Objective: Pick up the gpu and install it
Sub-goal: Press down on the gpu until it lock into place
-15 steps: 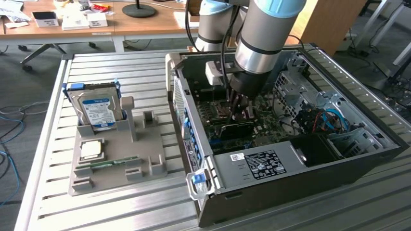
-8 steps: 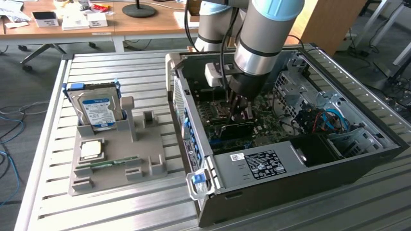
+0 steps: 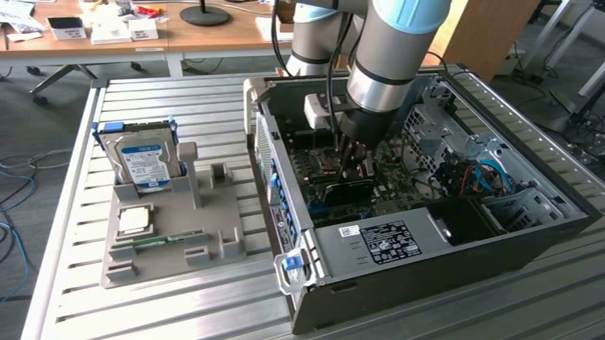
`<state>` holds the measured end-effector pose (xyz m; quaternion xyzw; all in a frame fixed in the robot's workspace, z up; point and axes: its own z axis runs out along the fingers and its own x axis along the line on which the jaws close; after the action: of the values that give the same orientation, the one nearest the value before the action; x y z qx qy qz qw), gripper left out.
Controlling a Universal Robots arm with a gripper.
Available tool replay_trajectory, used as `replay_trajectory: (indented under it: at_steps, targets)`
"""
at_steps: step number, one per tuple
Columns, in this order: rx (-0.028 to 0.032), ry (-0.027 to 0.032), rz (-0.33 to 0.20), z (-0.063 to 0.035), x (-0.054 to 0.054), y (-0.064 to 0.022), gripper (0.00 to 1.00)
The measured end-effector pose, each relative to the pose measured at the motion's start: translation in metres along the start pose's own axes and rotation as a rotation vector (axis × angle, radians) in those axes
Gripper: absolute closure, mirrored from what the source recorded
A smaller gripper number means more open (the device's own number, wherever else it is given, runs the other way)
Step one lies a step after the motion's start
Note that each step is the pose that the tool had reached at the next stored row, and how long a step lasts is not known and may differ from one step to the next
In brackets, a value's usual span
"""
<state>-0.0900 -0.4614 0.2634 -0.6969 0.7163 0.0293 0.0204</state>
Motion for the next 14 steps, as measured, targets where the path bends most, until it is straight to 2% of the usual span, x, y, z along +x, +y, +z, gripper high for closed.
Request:
replay_trajectory:
  at_steps: [14]
  targets:
    - [-0.0002, 0.0006, 0.000, 0.0028, 0.0003, 0.0005, 0.89]
